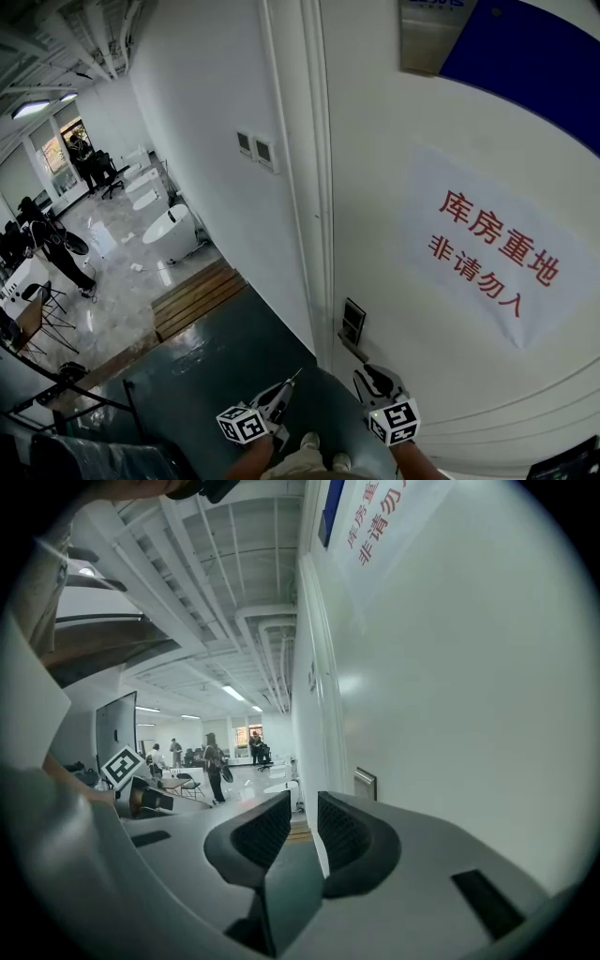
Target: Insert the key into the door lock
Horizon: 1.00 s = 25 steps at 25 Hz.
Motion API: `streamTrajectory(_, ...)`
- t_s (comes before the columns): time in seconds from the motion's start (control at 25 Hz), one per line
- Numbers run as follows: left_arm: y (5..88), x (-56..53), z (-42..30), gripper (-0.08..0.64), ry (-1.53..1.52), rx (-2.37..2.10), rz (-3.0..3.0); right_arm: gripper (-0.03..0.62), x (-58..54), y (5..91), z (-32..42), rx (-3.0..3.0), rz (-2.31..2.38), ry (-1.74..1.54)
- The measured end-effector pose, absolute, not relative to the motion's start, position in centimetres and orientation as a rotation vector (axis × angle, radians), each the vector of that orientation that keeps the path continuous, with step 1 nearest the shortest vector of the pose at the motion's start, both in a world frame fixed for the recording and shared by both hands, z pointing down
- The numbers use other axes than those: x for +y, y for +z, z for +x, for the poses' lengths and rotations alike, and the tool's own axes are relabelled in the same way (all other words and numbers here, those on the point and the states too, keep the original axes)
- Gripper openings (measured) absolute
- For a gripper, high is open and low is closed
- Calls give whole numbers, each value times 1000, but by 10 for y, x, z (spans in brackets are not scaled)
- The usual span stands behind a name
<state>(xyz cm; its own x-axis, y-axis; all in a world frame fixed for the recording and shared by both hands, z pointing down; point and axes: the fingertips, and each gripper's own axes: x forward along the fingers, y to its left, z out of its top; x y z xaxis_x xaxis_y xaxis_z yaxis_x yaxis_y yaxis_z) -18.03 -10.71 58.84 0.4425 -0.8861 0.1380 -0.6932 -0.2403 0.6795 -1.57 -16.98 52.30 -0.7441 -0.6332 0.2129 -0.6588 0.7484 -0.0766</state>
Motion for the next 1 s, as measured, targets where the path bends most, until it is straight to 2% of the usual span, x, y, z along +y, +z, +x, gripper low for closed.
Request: streamTrajectory(1.0,613,-186,-197,32,-313,-1064,2065,92,-221,530,-42,-2645,1251,206)
